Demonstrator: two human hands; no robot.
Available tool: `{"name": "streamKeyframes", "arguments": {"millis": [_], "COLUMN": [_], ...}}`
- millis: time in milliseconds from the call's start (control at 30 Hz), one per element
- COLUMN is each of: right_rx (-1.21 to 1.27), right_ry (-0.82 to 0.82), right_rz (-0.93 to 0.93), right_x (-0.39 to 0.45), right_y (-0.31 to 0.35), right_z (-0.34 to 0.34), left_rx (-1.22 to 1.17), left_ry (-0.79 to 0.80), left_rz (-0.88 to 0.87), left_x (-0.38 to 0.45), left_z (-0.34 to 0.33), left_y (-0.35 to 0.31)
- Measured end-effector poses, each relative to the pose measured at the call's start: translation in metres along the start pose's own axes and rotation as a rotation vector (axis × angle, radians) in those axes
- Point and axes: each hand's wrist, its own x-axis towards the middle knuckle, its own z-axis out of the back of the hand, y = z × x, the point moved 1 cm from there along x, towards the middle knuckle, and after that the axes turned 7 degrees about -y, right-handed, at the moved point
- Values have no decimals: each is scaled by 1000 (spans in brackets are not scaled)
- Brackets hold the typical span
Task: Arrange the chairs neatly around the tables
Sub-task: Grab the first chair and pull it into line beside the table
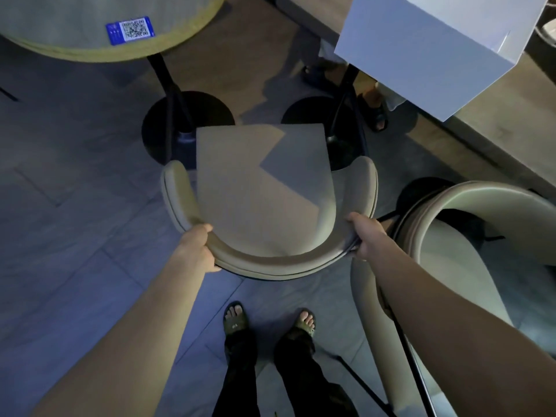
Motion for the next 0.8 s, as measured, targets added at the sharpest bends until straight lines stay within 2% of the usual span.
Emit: {"name": "streamKeyframes", "arguments": {"millis": [100,333,467,600,700,800], "right_rx": [20,121,147,186,219,144], "right_ry": [13,-54,-38,-30,-98,-57], "right_rz": [-25,-116,-168,-181,-139,-129], "right_x": [-5,-17,-22,-18,-6,-2], "right_y": [-13,-52,-64,-55,-30,-17], "right_z": [-1,-4,-6,2,12,16], "left_rx": [26,193,117,-1,-64,-93], "left_ry": [3,-5,-23,-170,-183,-217], "left_rz": [-18,-199,-305,-404,-302,-291], "left_x": [4,10,14,18,10,11], "left_z": [0,-9,-18,-24,-27,-28], "left_y": [-12,-44,-57,-35,10,17]}}
